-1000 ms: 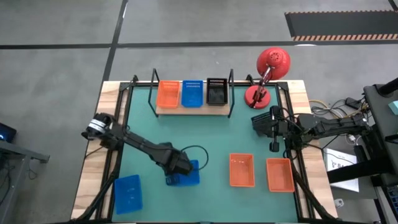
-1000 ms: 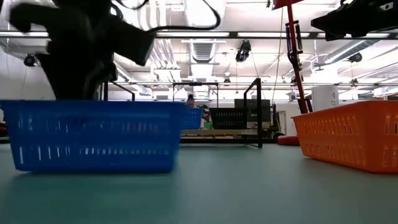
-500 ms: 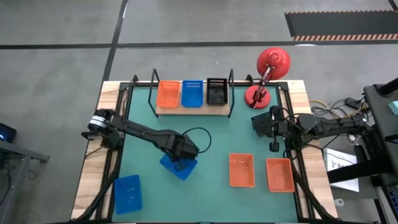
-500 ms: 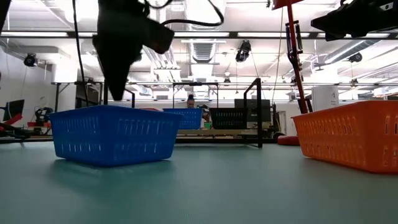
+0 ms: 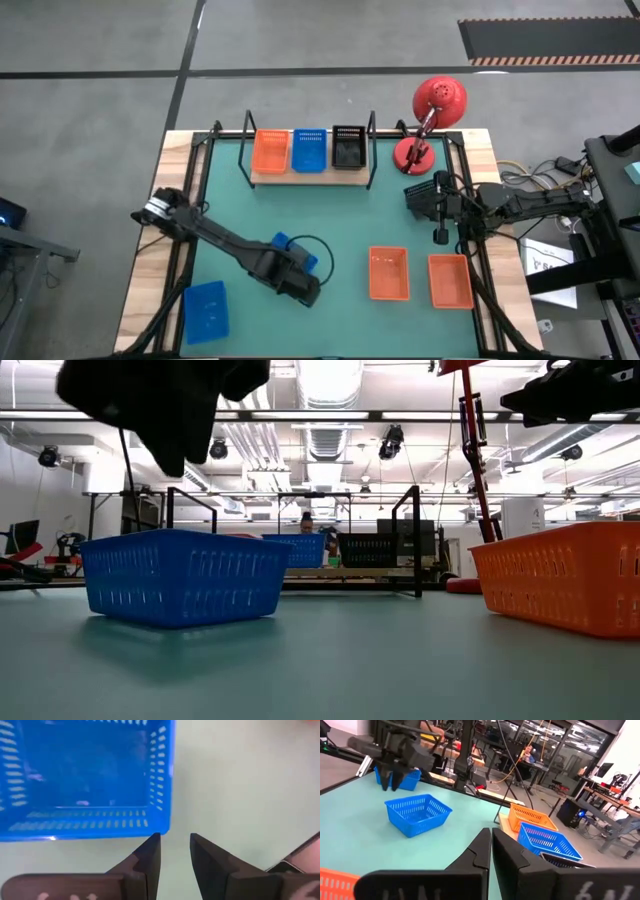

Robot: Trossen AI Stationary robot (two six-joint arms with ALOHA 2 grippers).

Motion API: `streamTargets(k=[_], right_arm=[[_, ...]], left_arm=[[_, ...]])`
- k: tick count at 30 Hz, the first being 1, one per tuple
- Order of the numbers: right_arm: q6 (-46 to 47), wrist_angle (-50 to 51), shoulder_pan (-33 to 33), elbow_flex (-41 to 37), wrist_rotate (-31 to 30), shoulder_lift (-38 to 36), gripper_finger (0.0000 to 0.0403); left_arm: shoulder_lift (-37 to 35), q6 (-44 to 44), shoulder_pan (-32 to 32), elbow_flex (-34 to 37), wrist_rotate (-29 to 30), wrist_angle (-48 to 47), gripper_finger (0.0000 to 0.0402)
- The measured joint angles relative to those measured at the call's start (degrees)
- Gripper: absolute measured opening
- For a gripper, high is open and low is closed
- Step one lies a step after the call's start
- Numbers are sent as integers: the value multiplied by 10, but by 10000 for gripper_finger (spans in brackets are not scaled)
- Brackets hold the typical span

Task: Stack baskets on shelf by color
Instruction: Stack the right blue basket on top of the blue basket on the shelf

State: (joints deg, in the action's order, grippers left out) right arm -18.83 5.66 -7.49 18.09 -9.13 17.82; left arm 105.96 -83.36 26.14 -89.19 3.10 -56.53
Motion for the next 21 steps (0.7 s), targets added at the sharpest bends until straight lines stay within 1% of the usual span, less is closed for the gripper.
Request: streamTargets(k=[4,6,13,21], right_arm=[[-3,-3,0,0,0,-1,9],[-4,-4,0,0,0,-2,9],[-8,-4,0,0,-6,-2,9],[-7,-4,0,0,-14,-2,9]], left_arm=[[13,30,-5,-1,0,73,88],[23,43,-12,-1,-9,83,86],[27,74,-20,2,-15,61,58],[27,108,-25,4,-12,66,54]])
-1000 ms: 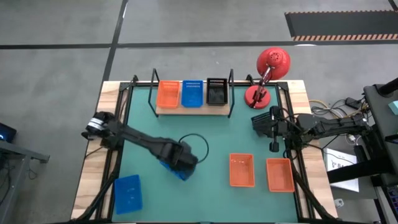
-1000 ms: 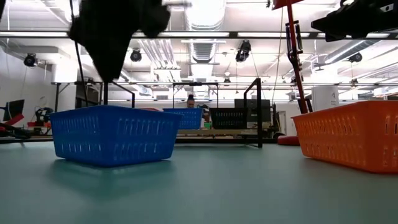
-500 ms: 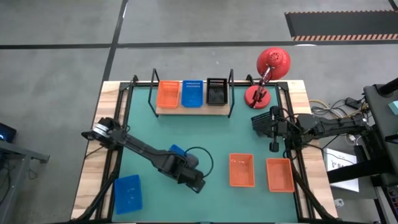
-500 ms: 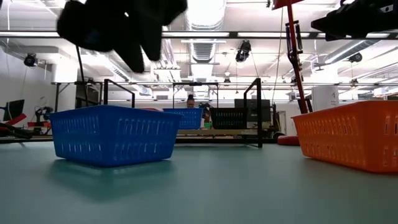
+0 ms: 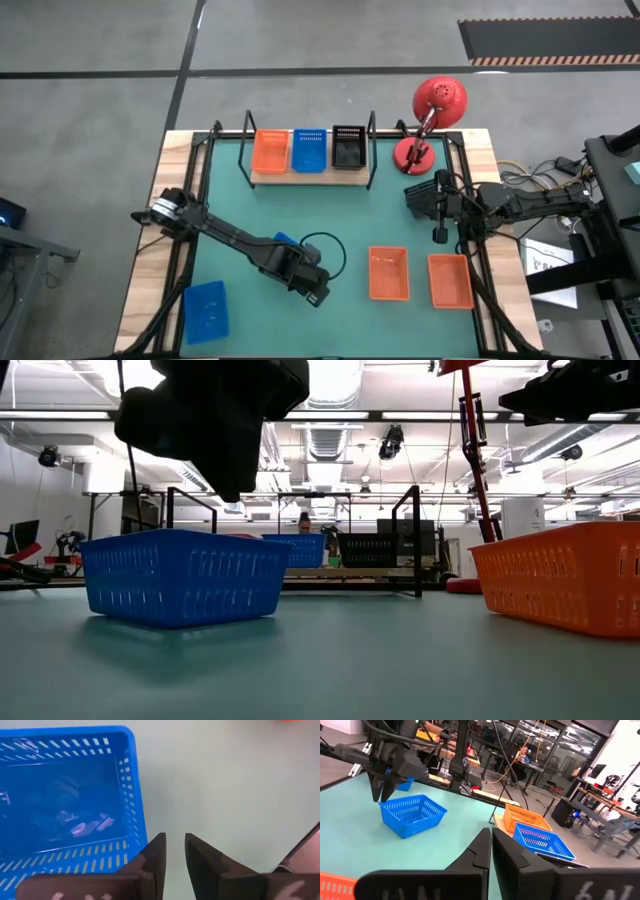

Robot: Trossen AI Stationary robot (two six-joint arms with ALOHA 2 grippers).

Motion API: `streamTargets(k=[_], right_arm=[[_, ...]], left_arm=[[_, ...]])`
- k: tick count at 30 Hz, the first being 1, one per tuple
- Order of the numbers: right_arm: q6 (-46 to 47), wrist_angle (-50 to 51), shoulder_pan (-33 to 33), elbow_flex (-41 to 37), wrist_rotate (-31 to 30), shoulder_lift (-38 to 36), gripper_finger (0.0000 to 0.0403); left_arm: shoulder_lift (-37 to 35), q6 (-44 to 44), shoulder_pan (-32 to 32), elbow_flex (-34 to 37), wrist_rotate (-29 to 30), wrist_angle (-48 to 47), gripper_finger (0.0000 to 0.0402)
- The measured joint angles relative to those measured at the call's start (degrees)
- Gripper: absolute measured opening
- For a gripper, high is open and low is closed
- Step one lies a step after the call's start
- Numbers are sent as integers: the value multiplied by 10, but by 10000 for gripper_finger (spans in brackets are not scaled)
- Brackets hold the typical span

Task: Stack baskets on shelf by color
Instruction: Stack the right blue basket on top of the blue basket on the shelf

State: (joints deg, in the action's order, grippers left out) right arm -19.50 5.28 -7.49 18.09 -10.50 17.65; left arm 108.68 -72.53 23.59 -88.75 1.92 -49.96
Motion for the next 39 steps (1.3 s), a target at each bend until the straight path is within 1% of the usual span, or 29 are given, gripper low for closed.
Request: streamTargets(k=[3,5,8,13,16,18,21,28,30,33,36,39], right_arm=[[1,0,0,0,0,0,9],[2,0,0,0,0,0,9],[2,0,0,0,0,0,9],[2,0,0,0,0,0,9],[2,0,0,0,0,0,9],[2,1,0,0,0,0,9],[3,3,0,0,0,0,9],[4,3,0,0,0,0,9],[4,4,0,0,0,0,9],[4,4,0,0,0,0,9],[2,4,0,0,0,0,9],[-1,4,0,0,0,0,9]], left_arm=[[0,16,-2,6,2,0,56],[0,24,-5,12,2,-3,64],[0,30,-10,12,7,0,87],[-1,30,-12,15,44,0,136],[4,29,-14,23,54,0,156],[9,28,-15,33,53,10,161],[10,28,-16,52,51,56,161],[10,24,-19,80,50,80,161],[11,24,-19,88,50,89,155],[11,24,-19,93,50,98,129],[11,24,-19,94,50,96,87],[11,31,-19,93,50,96,32]])
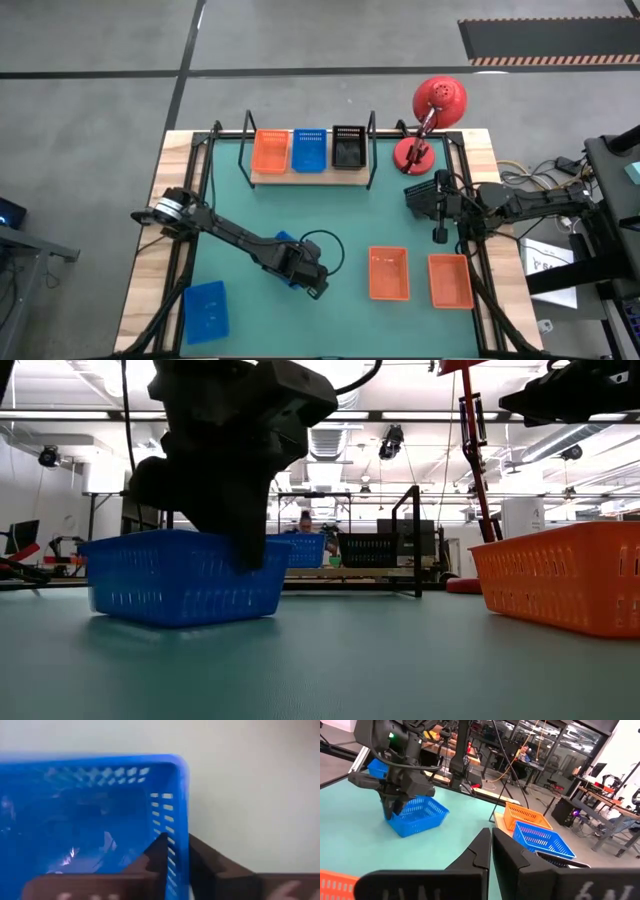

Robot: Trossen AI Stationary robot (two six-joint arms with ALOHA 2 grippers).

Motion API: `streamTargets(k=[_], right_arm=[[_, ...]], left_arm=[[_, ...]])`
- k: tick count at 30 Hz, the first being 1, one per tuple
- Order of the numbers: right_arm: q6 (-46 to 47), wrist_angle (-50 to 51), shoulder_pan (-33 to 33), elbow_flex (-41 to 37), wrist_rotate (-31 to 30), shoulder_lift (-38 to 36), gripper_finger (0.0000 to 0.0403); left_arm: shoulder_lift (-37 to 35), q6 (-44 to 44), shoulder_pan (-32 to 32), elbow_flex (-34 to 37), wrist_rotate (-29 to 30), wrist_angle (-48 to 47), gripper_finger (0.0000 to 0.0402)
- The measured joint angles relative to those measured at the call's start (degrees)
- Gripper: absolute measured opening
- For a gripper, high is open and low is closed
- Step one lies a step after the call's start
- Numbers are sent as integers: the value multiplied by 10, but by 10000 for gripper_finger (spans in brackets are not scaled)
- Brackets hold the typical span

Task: Stack baskets on shelf by color
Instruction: Stack the right blue basket on top of the blue basket on the shelf

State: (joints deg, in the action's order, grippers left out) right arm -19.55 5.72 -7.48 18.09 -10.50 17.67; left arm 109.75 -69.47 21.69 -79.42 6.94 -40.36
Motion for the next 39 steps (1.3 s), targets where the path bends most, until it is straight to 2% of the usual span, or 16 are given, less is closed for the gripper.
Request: streamTargets(k=[2,8,13,17,24,32,39], right_arm=[[-1,0,0,0,0,0,9],[-1,0,0,0,0,0,9],[-1,0,0,0,0,0,9],[0,1,0,0,0,0,9],[2,6,0,0,0,0,9],[5,14,0,0,0,0,9],[5,14,0,0,0,0,9]], left_arm=[[-2,13,0,0,0,-5,10],[-17,87,0,-33,-1,-82,2],[-24,280,17,-79,-2,-150,0],[-24,394,24,-125,36,-205,0],[-24,491,11,-201,115,-279,0],[-26,628,-37,-247,137,-292,0],[-38,748,-120,-248,146,-291,0]])
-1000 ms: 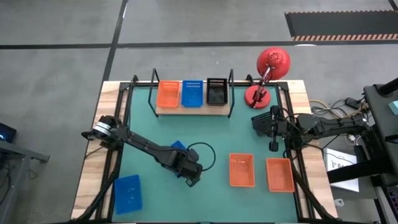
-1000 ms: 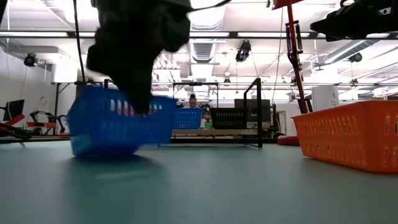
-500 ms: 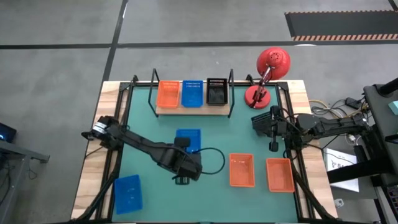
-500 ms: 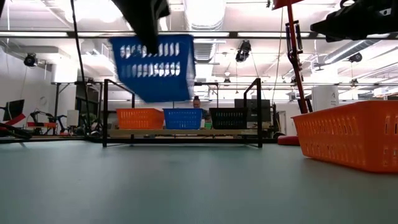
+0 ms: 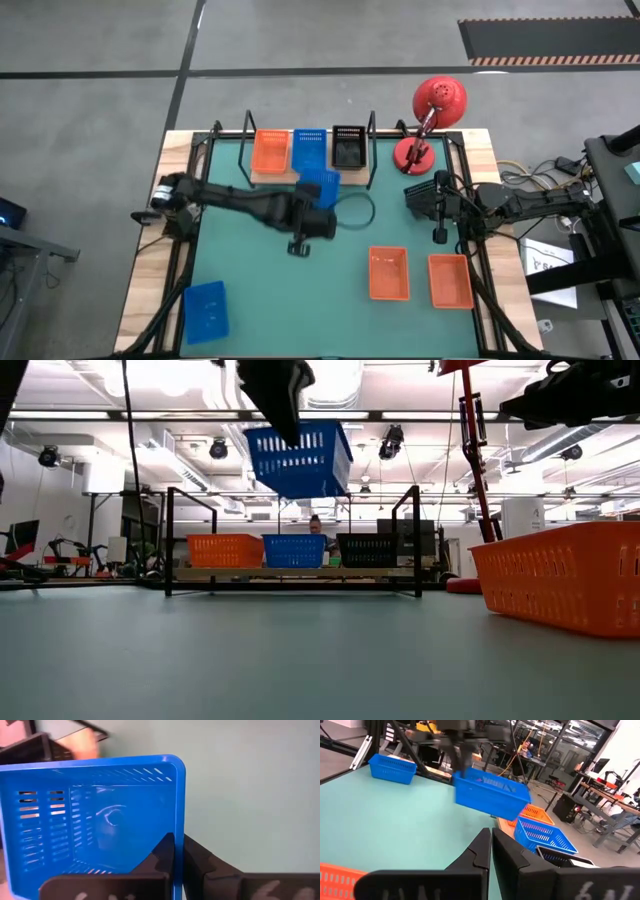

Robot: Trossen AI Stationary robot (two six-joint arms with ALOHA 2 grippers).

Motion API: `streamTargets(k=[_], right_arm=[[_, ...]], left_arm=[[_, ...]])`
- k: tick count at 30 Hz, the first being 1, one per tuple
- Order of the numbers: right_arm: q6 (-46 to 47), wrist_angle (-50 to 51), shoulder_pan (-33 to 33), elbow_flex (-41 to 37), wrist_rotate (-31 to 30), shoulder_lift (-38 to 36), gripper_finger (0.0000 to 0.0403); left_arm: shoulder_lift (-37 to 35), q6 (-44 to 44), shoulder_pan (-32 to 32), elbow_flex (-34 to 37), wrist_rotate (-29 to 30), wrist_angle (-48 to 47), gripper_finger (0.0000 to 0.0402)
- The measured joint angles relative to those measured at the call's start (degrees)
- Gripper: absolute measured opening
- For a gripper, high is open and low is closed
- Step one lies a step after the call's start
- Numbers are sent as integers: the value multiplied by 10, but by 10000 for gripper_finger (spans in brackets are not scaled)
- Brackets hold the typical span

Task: Stack baskets on shelf by color
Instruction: Stack the right blue basket on top of the blue basket on the shelf

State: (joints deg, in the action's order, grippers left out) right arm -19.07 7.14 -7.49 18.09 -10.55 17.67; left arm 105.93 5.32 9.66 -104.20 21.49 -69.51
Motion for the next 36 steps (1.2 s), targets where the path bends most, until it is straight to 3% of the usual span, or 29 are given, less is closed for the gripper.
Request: streamTargets(k=[9,20,26,36], right_arm=[[0,1,0,0,0,0,9],[0,5,0,0,0,1,9],[0,6,0,0,0,1,9],[-11,6,0,0,-1,1,9]], left_arm=[[-29,148,-132,8,-10,55,0],[-30,255,-280,64,-151,177,0],[-30,266,-315,90,-154,185,0],[-30,255,-319,105,-154,187,0]])
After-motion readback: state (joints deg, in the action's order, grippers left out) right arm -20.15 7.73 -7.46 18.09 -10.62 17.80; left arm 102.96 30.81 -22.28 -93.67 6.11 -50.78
